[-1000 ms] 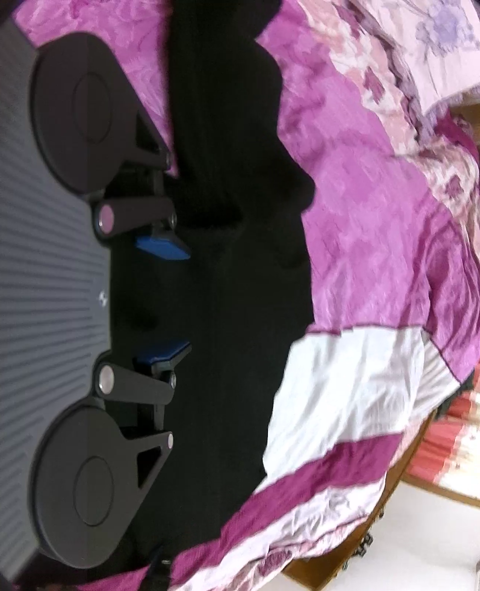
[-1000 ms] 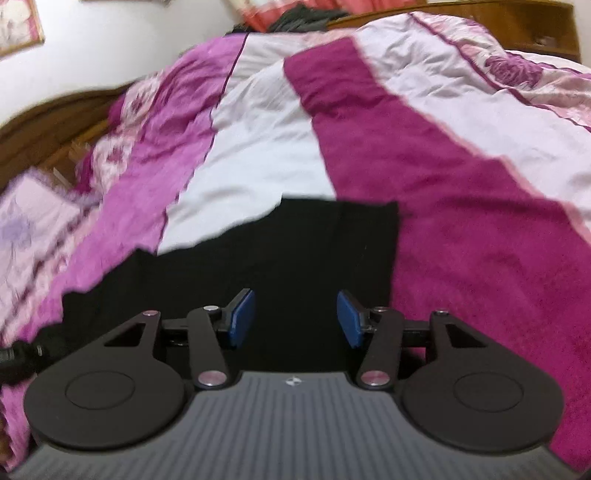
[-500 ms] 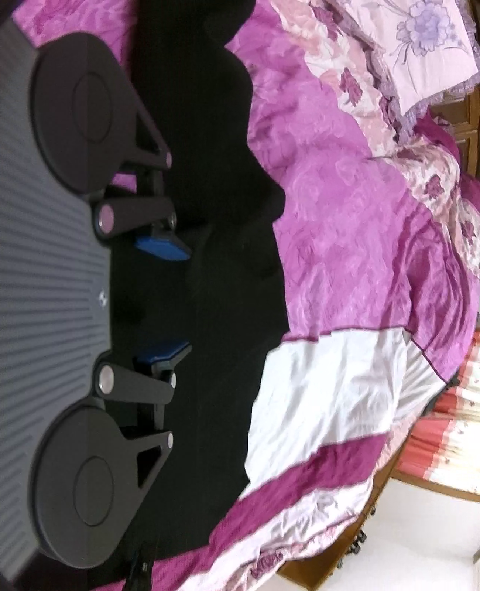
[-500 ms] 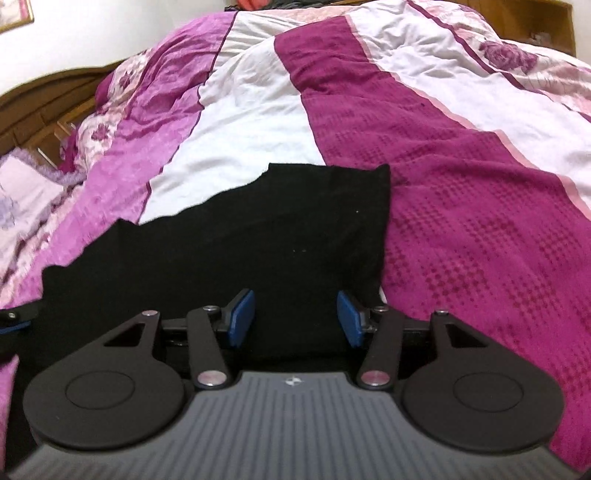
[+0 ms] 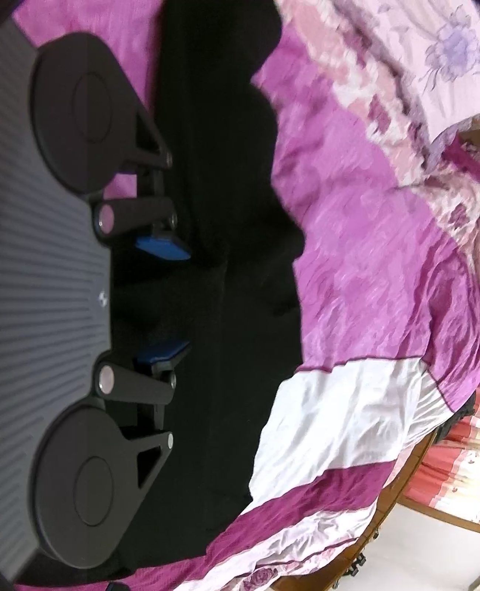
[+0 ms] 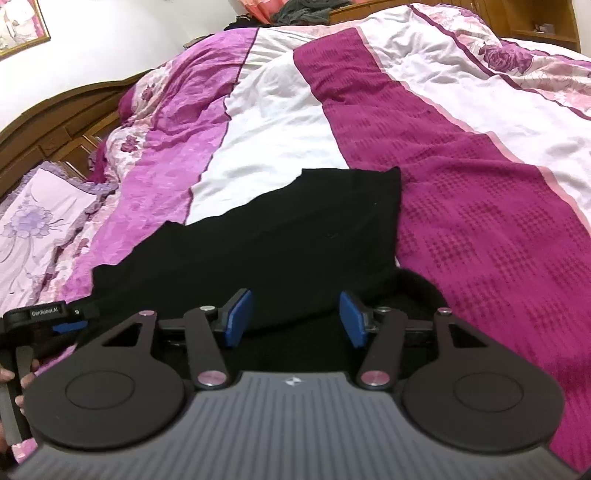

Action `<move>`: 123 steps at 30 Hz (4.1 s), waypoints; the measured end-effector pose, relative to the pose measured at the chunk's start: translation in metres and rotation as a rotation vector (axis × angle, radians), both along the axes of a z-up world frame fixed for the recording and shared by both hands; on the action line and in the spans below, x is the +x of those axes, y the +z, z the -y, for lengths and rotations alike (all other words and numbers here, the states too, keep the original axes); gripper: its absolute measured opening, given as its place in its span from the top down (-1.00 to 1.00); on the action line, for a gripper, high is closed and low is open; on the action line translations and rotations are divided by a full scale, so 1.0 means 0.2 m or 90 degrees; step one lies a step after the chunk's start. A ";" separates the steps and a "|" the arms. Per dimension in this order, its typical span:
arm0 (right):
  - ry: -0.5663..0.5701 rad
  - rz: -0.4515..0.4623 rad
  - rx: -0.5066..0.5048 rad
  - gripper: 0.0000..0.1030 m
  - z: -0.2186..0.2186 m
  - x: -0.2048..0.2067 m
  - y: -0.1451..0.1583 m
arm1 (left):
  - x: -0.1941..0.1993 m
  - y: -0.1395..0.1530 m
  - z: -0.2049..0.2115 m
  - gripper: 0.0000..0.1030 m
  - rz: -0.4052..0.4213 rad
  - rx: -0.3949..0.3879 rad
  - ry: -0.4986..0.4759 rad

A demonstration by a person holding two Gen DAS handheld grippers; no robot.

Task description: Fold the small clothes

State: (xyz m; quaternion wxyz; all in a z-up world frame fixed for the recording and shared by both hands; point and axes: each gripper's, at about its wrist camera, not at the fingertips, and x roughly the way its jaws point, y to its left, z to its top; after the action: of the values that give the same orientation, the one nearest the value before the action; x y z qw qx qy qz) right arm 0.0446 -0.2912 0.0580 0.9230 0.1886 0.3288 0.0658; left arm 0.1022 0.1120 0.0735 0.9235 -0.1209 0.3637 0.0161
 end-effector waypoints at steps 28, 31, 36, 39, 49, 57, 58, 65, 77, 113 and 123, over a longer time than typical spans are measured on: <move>-0.025 -0.001 0.031 -0.35 -0.17 -0.42 0.12 | -0.36 -0.09 -1.08 0.02 -0.052 -0.162 0.377; -0.029 -0.011 0.025 -0.35 -0.17 -0.42 0.11 | -0.36 -0.14 -1.12 0.01 -0.039 -0.213 0.404; -0.039 -0.037 0.020 -0.35 -0.17 -0.41 0.07 | -0.32 -0.18 -1.16 0.01 -0.006 -0.224 0.430; -0.041 -0.063 0.015 -0.35 -0.19 -0.38 0.03 | -0.28 -0.20 -1.20 -0.02 0.009 -0.242 0.444; -0.025 -0.080 -0.005 -0.35 -0.26 -0.33 -0.03 | -0.19 -0.21 -1.23 -0.27 0.057 -0.258 0.463; -0.038 -0.075 0.002 -0.35 -0.23 -0.32 -0.03 | -0.18 -0.11 -1.14 0.79 0.088 -0.181 0.380; -0.040 -0.075 0.005 -0.35 -0.22 -0.32 -0.04 | -0.20 -0.09 -1.13 0.79 0.104 -0.185 0.368; -0.051 -0.071 0.014 -0.35 -0.18 -0.32 -0.05 | -0.26 0.22 -0.89 0.80 0.222 -0.118 0.269; -0.059 -0.066 0.034 -0.35 -0.15 -0.36 -0.07 | -0.21 0.51 -0.26 0.80 0.322 -0.066 0.073; -0.099 -0.072 0.088 -0.35 0.00 -0.42 -0.14 | -0.04 -0.12 0.46 0.22 0.002 -0.033 -0.154; -0.092 -0.066 0.102 -0.35 -0.01 -0.43 -0.12 | -0.15 0.03 0.45 0.07 -0.008 0.035 -0.156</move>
State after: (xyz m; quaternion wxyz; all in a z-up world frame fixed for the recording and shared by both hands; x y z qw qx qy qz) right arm -0.0421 -0.2899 0.0331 0.8890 0.2879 0.3557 0.0154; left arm 0.0721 0.0223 0.0803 0.9191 -0.0501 0.3812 -0.0860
